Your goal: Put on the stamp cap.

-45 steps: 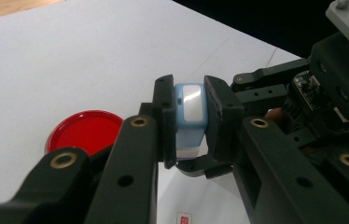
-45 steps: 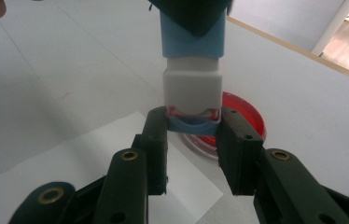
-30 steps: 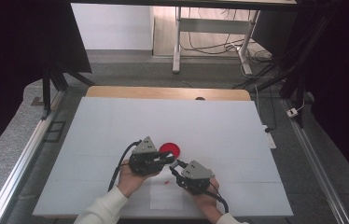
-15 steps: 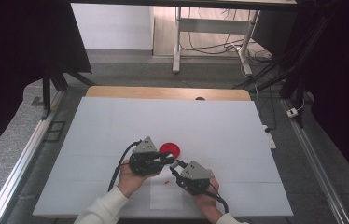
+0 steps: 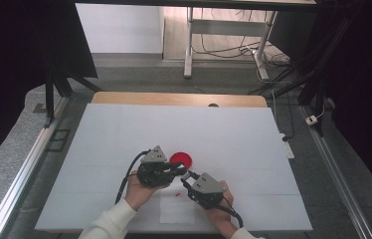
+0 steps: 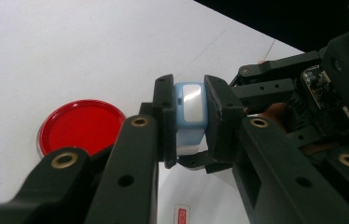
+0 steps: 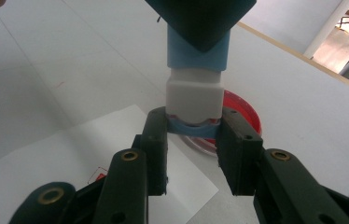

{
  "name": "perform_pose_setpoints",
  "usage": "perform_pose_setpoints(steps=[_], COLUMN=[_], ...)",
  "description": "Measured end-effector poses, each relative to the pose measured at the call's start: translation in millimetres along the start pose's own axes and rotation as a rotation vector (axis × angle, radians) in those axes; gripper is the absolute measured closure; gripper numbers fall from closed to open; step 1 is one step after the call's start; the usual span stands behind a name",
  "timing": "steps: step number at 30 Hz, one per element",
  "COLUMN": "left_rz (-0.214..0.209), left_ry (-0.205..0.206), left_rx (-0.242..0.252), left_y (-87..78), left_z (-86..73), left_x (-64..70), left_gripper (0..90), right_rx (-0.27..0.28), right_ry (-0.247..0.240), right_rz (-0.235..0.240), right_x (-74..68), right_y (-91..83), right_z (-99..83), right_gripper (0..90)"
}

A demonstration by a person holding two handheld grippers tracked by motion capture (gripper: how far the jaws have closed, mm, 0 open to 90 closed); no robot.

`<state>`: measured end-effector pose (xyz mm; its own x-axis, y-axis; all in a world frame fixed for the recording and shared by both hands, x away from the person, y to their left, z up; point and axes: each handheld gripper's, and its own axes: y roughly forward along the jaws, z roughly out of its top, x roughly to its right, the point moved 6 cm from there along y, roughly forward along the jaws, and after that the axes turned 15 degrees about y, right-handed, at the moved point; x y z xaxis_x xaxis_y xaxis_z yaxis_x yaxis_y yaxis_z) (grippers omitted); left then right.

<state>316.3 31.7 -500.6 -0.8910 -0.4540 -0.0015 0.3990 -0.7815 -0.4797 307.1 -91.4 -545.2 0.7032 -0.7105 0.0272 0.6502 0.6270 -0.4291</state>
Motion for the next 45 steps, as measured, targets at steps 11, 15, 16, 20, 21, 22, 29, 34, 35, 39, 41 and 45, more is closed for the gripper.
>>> perform_pose_setpoints(steps=[11, 15, 16, 20, 21, 22, 29, 34, 35, 39, 41, 45], left_rz=[-0.010, -0.016, -0.017, -0.020, -0.022, -0.023, -0.028, -0.029, -0.028, -0.021, -0.021, -0.021], left_ry=[-0.009, -0.016, -0.018, -0.022, -0.023, -0.024, -0.027, -0.030, -0.030, -0.028, -0.028, -0.023], left_rx=[0.003, 0.008, 0.010, 0.012, 0.013, 0.014, 0.013, 0.012, 0.011, 0.020, 0.018, 0.011], left_y=[1.5, 1.4, 1.4, 1.9, 1.8, 1.7, 2.5, 3.0, 3.0, 1.2, 0.9, 1.5], left_z=[-2.1, -2.3, -2.4, -2.9, -2.9, -2.9, -3.8, -4.3, -4.4, -3.3, -3.3, -3.6], left_x=[0.0, -0.4, -0.6, -0.6, -0.6, -0.7, -0.1, -0.3, -0.4, -1.2, -1.5, -1.2], left_gripper=[75.2, 75.2, 75.2, 75.3, 75.3, 75.3, 75.3, 75.4, 75.3, 75.2, 75.2, 75.2], right_rx=[0.002, 0.009, 0.008, 0.011, 0.011, 0.013, 0.022, 0.019, 0.017, 0.005, 0.005, -0.004], right_ry=[-0.005, -0.004, -0.003, 0.000, 0.002, 0.003, 0.004, 0.006, 0.008, 0.004, 0.003, -0.013], right_rz=[-0.004, -0.001, -0.003, -0.003, -0.003, -0.003, -0.001, 0.001, 0.002, 0.006, 0.012, 0.007], right_x=[-0.9, -0.9, -0.9, -1.1, -1.2, -1.3, -1.8, -1.5, -1.4, -0.7, -0.4, 0.2], right_y=[-0.6, -0.7, -1.0, -1.5, -1.6, -1.9, -2.8, -2.5, -2.3, -1.6, -1.3, -0.5], right_z=[-0.6, -0.3, -0.4, -0.2, -0.2, -0.1, 0.6, 0.2, 0.0, -0.5, -0.7, -1.3], right_gripper=[65.2, 65.2, 65.3, 65.3, 65.3, 65.3, 65.4, 65.4, 65.4, 65.3, 65.1, 64.8])
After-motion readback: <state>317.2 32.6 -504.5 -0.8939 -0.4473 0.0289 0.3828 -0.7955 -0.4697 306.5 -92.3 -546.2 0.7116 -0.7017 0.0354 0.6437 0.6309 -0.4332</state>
